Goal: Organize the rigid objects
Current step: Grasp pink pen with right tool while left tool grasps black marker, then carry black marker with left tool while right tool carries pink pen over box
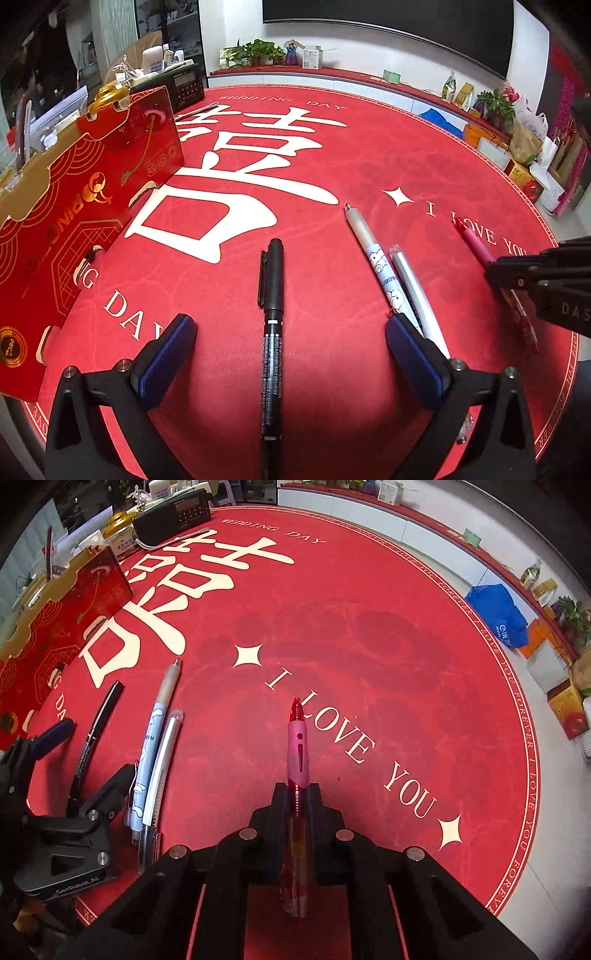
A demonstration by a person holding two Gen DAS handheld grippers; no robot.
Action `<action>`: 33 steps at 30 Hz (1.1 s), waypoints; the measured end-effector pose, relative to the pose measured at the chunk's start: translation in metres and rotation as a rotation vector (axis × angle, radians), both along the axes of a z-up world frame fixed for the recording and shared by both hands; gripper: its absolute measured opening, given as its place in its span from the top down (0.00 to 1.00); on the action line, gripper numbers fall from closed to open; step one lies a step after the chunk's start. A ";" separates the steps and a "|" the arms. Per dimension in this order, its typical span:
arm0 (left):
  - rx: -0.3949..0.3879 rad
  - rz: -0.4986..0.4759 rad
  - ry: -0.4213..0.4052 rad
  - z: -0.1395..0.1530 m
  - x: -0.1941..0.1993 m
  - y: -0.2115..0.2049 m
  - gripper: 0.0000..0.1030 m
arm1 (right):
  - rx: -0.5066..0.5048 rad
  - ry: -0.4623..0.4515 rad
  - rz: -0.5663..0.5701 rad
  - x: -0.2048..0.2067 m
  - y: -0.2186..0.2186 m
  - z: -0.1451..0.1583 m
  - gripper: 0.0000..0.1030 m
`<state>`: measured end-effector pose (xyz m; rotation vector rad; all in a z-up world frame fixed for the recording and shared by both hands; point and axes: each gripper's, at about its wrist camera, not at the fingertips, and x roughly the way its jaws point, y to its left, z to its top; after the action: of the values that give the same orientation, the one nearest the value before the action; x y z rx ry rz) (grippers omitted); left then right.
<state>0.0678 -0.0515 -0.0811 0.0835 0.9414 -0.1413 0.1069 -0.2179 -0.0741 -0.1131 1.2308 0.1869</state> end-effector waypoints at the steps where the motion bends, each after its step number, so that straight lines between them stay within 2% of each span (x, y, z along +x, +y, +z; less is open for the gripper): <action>1: 0.001 0.002 0.000 0.000 0.000 0.000 0.00 | 0.009 0.000 -0.003 -0.001 -0.002 0.000 0.89; 12: 0.000 -0.003 0.025 0.003 0.005 -0.006 0.01 | 0.031 0.021 0.007 0.000 -0.006 0.001 0.89; 15: -0.005 -0.008 0.019 0.003 0.002 -0.007 0.05 | 0.023 0.021 0.012 0.000 -0.004 0.000 0.89; 18: -0.006 -0.047 0.016 0.007 -0.003 -0.011 0.25 | 0.039 0.024 -0.010 -0.002 -0.006 -0.001 0.89; 19: -0.006 -0.062 0.020 0.009 -0.004 -0.013 0.40 | 0.054 0.027 -0.018 -0.003 -0.007 -0.001 0.89; 20: -0.006 -0.073 0.026 0.011 -0.005 -0.013 0.61 | 0.085 0.033 -0.035 -0.006 -0.010 -0.001 0.89; 22: -0.031 -0.089 0.060 0.014 -0.007 -0.007 0.90 | 0.125 0.033 -0.063 -0.014 -0.015 0.001 0.89; 24: -0.099 -0.074 0.104 0.016 -0.009 0.002 0.91 | 0.141 0.010 -0.077 -0.024 -0.019 0.007 0.89; 25: -0.104 -0.064 0.097 0.019 -0.013 0.005 0.91 | 0.147 0.001 -0.081 -0.027 -0.020 0.009 0.89; 33: -0.073 -0.038 -0.015 0.051 -0.046 0.006 0.91 | 0.224 -0.053 -0.108 -0.061 -0.017 0.028 0.89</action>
<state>0.0221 -0.0457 -0.0300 0.0345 0.9195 -0.2100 0.0459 -0.2353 -0.0459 0.1417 1.1523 0.2251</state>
